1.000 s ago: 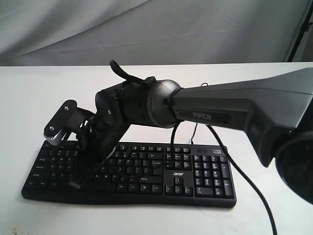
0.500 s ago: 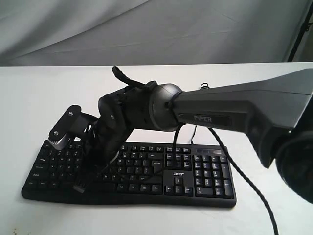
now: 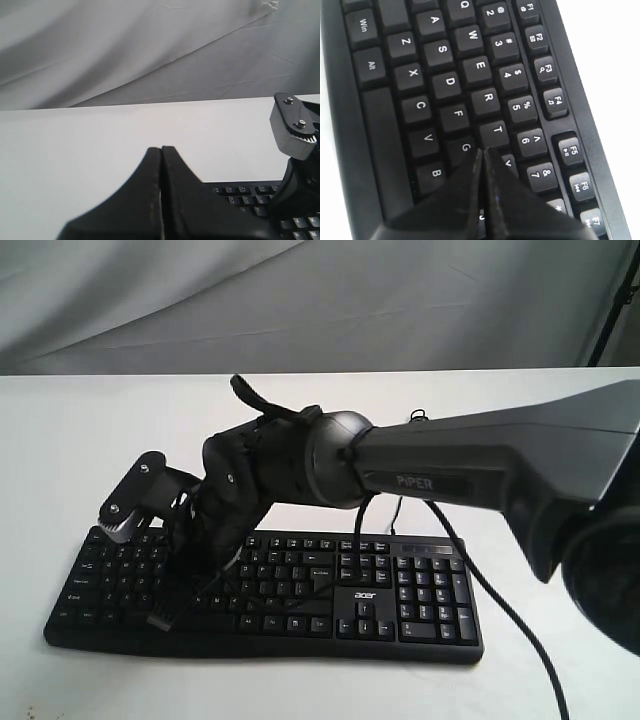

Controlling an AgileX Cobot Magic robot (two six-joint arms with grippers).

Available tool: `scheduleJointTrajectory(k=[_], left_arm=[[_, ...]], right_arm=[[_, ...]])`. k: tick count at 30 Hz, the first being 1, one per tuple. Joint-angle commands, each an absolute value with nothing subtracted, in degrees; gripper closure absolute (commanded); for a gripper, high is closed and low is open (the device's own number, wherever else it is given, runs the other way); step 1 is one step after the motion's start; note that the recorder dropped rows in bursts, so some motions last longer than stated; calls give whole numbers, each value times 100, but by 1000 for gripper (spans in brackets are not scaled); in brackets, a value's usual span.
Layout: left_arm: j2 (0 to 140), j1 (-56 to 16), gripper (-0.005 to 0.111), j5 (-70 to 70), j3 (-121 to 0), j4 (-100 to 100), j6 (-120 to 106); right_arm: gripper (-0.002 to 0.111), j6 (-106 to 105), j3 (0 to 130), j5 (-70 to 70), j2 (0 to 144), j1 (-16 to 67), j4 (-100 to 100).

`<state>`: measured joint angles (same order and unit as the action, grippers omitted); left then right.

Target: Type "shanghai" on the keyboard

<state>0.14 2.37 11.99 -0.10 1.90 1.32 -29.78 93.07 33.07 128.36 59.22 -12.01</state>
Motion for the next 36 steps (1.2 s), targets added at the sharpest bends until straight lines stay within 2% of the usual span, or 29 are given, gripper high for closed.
scheduleJointTrajectory(k=[1,36], left_arm=[[0,200,107,1136,0,188,149],[0,200,107,1136,0,188,149]], right_arm=[[108,-3012,9279,3268,12843,5873,-1257],[108,-2975,9193,3280,12841,5873,-1276]])
